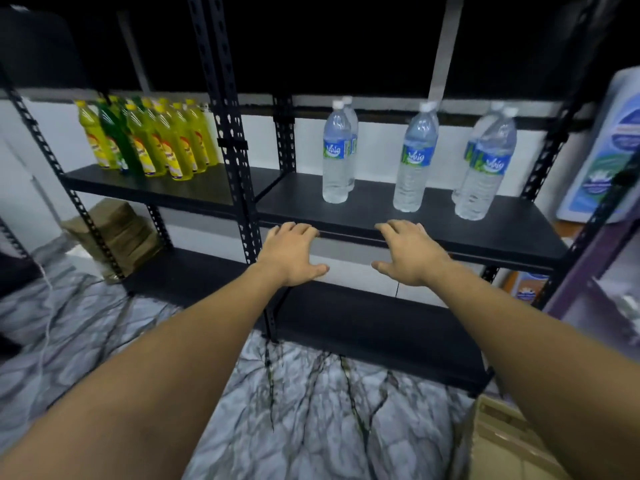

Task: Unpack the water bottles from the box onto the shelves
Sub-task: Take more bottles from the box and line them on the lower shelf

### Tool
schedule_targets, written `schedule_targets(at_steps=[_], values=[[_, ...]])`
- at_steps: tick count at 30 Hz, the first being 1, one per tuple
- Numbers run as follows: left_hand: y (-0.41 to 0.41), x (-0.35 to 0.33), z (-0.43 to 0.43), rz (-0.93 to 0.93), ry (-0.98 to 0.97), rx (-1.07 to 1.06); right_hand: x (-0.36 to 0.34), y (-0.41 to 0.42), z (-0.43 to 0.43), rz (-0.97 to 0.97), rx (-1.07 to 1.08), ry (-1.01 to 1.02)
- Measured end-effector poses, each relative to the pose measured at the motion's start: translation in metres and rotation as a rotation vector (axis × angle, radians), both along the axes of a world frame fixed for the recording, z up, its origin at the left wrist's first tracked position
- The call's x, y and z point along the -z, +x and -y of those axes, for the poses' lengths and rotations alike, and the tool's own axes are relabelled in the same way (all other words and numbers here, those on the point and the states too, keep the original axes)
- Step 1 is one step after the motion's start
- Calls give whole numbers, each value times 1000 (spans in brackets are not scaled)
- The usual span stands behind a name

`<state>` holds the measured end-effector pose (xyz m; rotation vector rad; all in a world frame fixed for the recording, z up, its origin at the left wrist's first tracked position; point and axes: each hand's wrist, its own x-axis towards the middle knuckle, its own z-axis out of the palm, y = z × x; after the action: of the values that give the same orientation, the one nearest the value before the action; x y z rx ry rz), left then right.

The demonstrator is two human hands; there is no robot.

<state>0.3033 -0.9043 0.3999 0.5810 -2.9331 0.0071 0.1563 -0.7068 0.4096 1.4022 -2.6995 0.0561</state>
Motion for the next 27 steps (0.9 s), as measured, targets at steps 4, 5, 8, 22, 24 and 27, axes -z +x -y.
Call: schedule_targets(at_steps=[4, 5, 8, 22, 24, 27], values=[[13, -108, -5, 37, 15, 4, -101, 16, 4, 37, -7, 8], [16, -137, -6, 39, 16, 8, -127, 20, 4, 46, 1, -1], [29, -219, -6, 21, 3, 20, -201, 33, 5, 58, 31, -21], [25, -359, -12, -111, -31, 132, -344, 56, -13, 2, 109, -51], [13, -358, -11, -99, -38, 151, -343, 43, -13, -5, 124, -39], [-14, -363, -7, -89, -26, 179, -348, 17, -11, -15, 143, -54]])
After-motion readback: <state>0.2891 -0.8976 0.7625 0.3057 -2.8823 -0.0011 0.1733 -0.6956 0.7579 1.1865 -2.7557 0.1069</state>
